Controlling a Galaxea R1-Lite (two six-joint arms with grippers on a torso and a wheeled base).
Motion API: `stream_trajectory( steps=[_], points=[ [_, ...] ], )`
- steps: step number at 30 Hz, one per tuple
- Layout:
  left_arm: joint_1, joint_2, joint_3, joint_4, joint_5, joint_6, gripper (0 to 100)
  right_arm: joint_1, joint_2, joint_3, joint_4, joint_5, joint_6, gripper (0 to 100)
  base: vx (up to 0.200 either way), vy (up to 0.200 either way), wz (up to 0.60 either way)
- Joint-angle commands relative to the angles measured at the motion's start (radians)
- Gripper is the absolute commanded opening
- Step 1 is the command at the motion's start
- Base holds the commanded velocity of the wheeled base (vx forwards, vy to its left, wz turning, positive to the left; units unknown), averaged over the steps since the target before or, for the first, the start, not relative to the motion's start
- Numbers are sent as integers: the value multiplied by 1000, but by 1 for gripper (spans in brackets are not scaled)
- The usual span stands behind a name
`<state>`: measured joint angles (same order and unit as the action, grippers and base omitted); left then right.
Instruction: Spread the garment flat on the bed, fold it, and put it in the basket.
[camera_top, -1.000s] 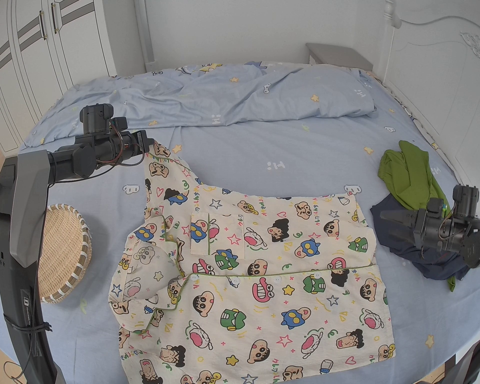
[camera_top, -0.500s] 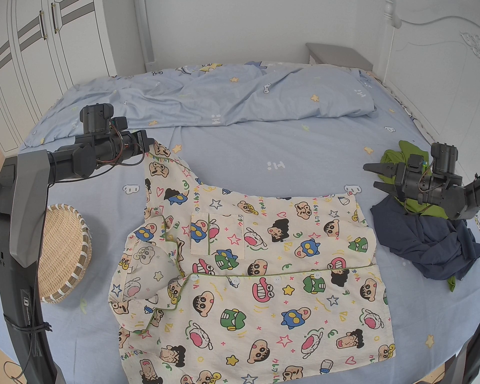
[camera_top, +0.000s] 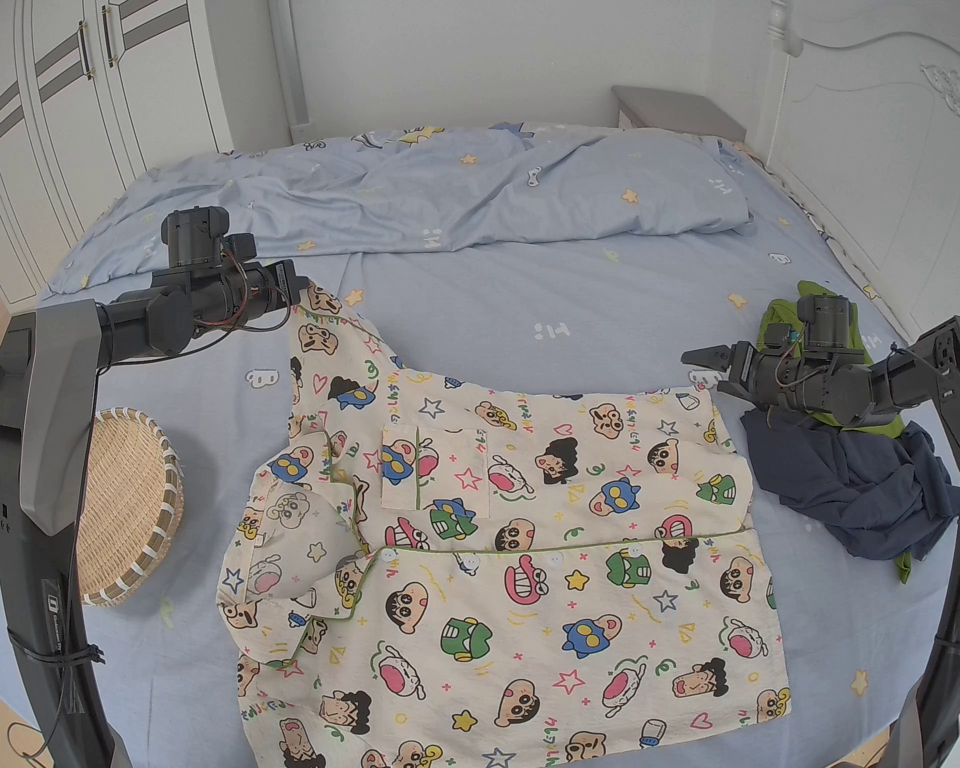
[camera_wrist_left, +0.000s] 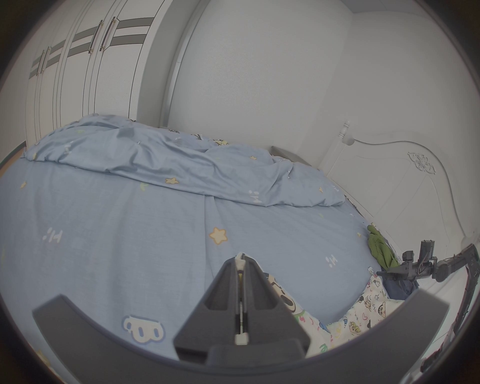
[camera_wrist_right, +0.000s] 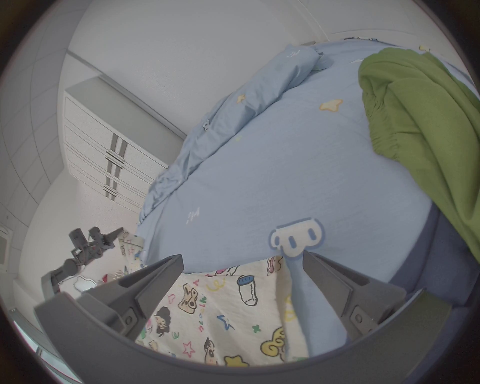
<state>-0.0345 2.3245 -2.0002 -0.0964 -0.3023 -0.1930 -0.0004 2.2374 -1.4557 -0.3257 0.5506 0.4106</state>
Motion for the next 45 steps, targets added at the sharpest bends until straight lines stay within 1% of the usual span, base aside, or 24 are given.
stream_trajectory(
  steps=[1, 16, 28, 34, 35, 45],
  points=[
    [1, 1, 0, -2, 11, 0, 0, 50, 10, -28, 17, -15, -26, 100, 0, 0, 0],
    [1, 3, 0, 0, 11, 0, 0, 39, 22, -34, 16, -17, -24, 100, 0, 0, 0],
    [1, 3, 0, 0, 11, 0, 0, 33, 11, 15, 17, -15, -27, 100, 0, 0, 0],
    [2, 3, 0, 0, 11, 0, 0, 33, 22, 8, 17, -15, -24, 100, 0, 0, 0],
    [2, 3, 0, 0, 11, 0, 0, 33, 24, 6, 17, -15, -23, 0, 0, 0, 0],
    [1, 9, 0, 0, 11, 0, 0, 19, 31, -5, 10, -15, -21, 0, 0, 0, 0]
  ],
)
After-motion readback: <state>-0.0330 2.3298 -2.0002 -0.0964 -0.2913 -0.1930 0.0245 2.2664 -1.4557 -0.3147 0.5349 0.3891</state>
